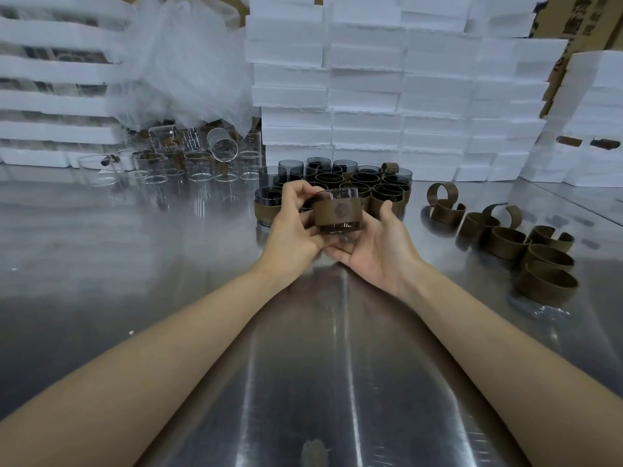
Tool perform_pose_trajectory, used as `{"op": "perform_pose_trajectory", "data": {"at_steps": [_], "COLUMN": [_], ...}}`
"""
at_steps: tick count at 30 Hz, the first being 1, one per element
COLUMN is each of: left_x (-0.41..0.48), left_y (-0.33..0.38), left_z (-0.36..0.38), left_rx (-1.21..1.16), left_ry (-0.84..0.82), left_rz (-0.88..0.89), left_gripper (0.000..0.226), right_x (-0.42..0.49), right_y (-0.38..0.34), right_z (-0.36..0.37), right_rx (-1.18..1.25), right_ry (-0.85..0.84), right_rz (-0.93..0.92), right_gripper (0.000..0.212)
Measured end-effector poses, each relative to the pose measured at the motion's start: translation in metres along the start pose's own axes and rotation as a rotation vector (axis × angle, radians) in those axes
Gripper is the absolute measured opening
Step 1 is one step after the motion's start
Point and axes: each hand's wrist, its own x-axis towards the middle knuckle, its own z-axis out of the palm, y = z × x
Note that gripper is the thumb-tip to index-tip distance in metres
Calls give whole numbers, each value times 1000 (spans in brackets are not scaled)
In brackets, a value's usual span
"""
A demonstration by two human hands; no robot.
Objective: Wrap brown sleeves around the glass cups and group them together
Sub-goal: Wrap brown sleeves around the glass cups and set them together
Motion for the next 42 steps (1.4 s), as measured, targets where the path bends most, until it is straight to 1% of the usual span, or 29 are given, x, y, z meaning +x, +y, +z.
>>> {"op": "perform_pose_trajectory", "data": {"at_steps": [4, 8, 10, 13, 17, 22, 24, 26, 29, 32, 35, 37, 39, 42], "left_x": [-1, -1, -1, -2, -2, -3, -2, -2, -1, 1, 2, 3, 5, 7], "left_y": [1, 1, 2, 3, 4, 4, 4, 4, 5, 4, 0, -2, -2, -1], "left_z": [1, 0, 0, 1, 2, 2, 2, 1, -3, -6, -5, -6, -9, -20], "left_rx": [27, 27, 31, 36, 30, 44, 50, 86, 190, 313, 406, 395, 386, 478], "left_ry": [1, 7, 7, 9, 13, -9, -11, 15, 73, 110, 126, 164, 237, 322], "left_rz": [26, 21, 22, 19, 28, 8, -8, -17, -48, -89, -110, -108, -104, -64], "left_gripper": [73, 70, 70, 71, 70, 69, 70, 67, 46, 20, 9, 15, 25, 41], "right_x": [-2, -8, -8, -9, -8, -4, -1, 3, 8, 12, 16, 17, 15, 11], "right_y": [1, 3, 5, 4, 1, 5, 5, 1, -8, -14, -13, -12, -11, -12], "right_z": [2, 5, 6, 6, 8, 3, 0, -5, -19, -38, -44, -44, -45, -46], "right_rx": [-11, -173, -235, -265, -313, -326, -348, -417, -566, -722, -851, -954, -1022, -1107], "right_ry": [-55, -154, -153, -152, -140, -144, -83, 70, 320, 493, 573, 578, 554, 530], "right_rz": [-6, -95, -137, -167, -212, -185, -233, -331, -437, -408, -374, -394, -396, -391], "right_gripper": [77, 60, 57, 49, 54, 44, 50, 60, 62, 63, 68, 69, 70, 72]}}
